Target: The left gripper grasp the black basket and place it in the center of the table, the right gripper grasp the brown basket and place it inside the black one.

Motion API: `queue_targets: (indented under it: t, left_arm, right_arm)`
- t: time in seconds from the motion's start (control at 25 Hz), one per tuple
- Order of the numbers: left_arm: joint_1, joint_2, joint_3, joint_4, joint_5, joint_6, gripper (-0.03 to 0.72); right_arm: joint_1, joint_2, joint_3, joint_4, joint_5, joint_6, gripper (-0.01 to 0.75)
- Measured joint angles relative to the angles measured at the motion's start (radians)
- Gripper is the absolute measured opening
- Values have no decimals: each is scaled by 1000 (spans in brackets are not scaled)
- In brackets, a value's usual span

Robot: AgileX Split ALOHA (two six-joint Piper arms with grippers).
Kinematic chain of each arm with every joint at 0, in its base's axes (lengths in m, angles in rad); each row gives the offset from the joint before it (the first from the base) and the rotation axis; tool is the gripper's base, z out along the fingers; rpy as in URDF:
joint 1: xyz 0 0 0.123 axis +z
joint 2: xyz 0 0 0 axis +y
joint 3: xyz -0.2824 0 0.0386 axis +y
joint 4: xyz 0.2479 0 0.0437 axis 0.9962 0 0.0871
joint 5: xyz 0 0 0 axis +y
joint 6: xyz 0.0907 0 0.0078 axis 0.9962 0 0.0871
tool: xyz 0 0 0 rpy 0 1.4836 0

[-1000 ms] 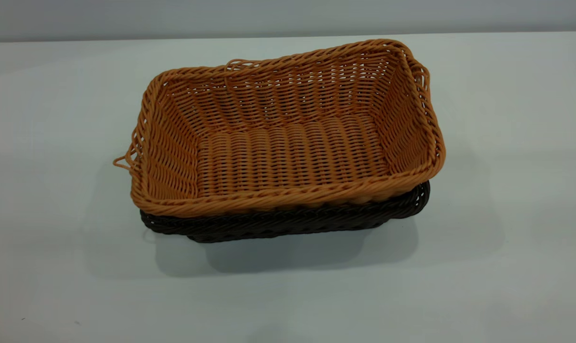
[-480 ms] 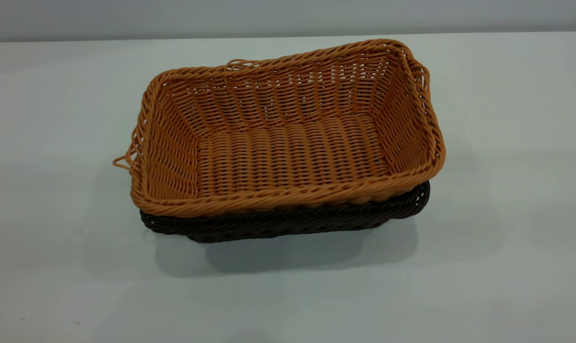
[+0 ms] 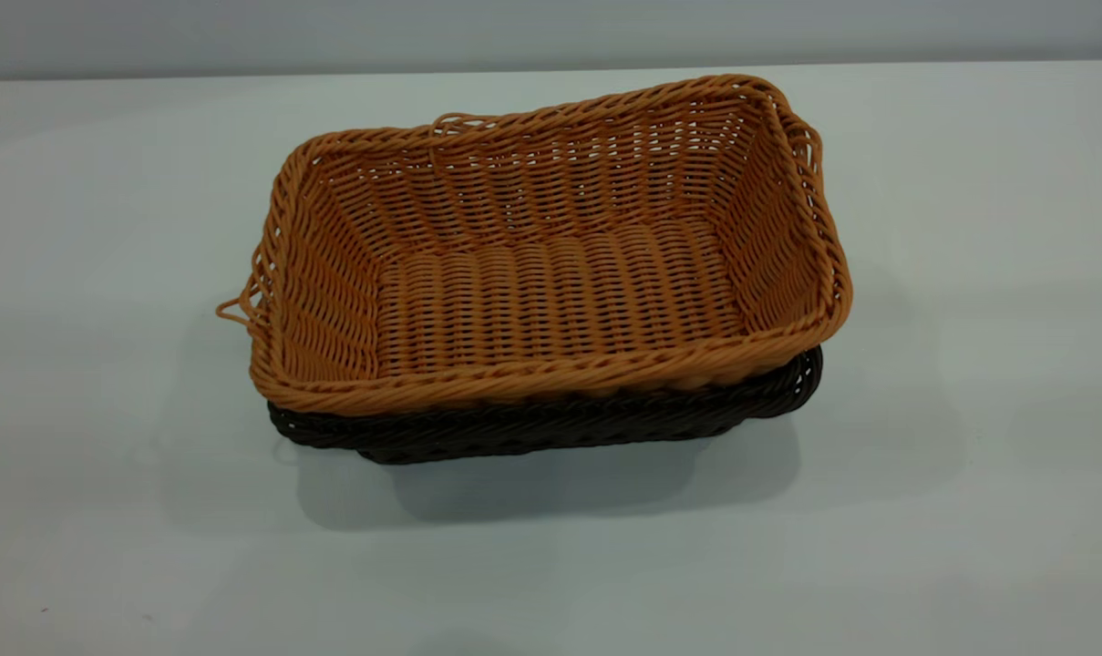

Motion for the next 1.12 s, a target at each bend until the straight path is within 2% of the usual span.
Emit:
queue_targets:
  t: [0.24, 0.4, 0.52, 0.8, 1.12]
  left_arm:
    - [233, -157, 1, 3, 2, 0, 356]
    - [320, -320, 1, 3, 9, 0, 356]
    - [346, -443, 2, 3, 15, -1, 356]
    - [350, -705, 2, 3, 32, -2, 356]
    - [359, -727, 2, 4, 38, -3, 356]
  right_arm:
    - [-151, -115, 0, 1, 0, 0, 521]
    - [-159, -236, 0, 2, 2, 0, 521]
    - [-160, -314, 0, 2, 5, 0, 521]
    - [-160, -469, 0, 3, 10, 0, 521]
    - [-160, -469, 0, 20, 12, 0, 521]
